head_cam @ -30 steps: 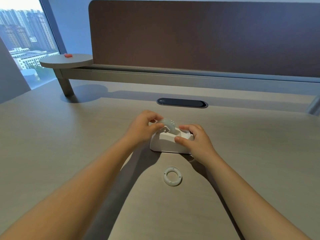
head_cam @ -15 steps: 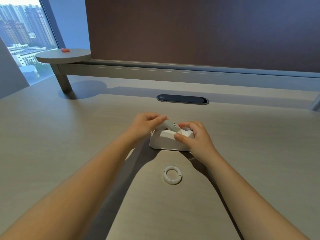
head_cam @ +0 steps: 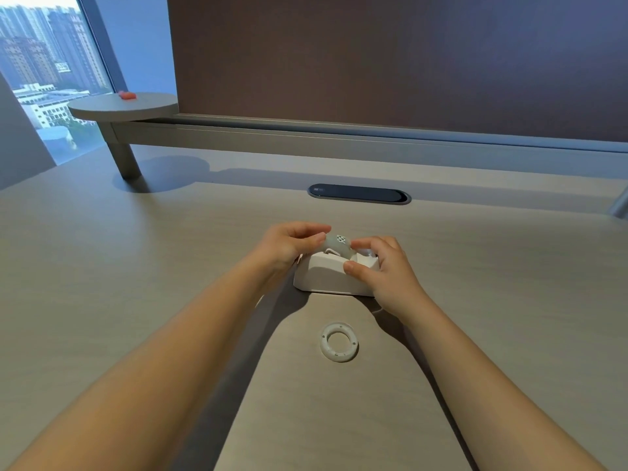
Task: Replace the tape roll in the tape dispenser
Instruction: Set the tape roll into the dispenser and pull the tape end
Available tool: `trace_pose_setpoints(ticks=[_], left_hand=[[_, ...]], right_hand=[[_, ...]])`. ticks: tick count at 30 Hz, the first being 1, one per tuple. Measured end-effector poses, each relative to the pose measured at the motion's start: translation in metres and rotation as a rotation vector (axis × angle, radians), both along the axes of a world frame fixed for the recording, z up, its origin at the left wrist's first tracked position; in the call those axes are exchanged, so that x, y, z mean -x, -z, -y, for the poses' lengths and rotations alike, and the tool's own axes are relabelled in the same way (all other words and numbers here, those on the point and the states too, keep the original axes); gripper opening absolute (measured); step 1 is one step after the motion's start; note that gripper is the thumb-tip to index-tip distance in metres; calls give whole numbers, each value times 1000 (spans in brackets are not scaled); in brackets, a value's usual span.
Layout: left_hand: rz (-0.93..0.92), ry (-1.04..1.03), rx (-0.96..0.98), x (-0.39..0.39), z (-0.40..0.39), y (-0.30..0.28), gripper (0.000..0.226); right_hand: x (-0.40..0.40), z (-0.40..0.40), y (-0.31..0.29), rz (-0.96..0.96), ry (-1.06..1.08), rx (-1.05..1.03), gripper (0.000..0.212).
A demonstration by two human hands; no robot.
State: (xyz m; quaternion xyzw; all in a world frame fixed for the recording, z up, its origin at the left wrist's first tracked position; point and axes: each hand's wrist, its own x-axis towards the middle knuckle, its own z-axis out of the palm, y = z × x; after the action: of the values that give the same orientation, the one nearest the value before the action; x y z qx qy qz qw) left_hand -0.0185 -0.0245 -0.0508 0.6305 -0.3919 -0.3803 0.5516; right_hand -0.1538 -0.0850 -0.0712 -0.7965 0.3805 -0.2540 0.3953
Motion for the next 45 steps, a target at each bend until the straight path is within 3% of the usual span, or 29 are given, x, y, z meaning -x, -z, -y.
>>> trace_pose_setpoints(ticks=[10,14,19,30,35,40,43,45], left_hand=[[-42,20,-45,-3,0,-3,36],[-69,-42,12,-3,-3,0,32],[95,-56,-3,-5,-11,6,34],[198,-37,-45,-7,-25,9,35],[258,-30,-76,-7,-25,9,44],[321,-43,-73,-6,-23,8,50],[340,-47,-79,-5,-23,7,50],[353,-53,-85,-4,-23,7,50]], right_hand=[[4,5,-19,-109,-56,-42,33],[-2,0,-30,44,24,38,27],[-16,-7,-34,-33,47,91,23],[-20,-12,-41,-65,114,196,17],[-20,-2,-50,-224,42,208,30],[-18,6,-61,-402,-62,170,9],[-18,7,-64,-582,-85,305,31],[-21,5,-65,-722,-89,438,29]])
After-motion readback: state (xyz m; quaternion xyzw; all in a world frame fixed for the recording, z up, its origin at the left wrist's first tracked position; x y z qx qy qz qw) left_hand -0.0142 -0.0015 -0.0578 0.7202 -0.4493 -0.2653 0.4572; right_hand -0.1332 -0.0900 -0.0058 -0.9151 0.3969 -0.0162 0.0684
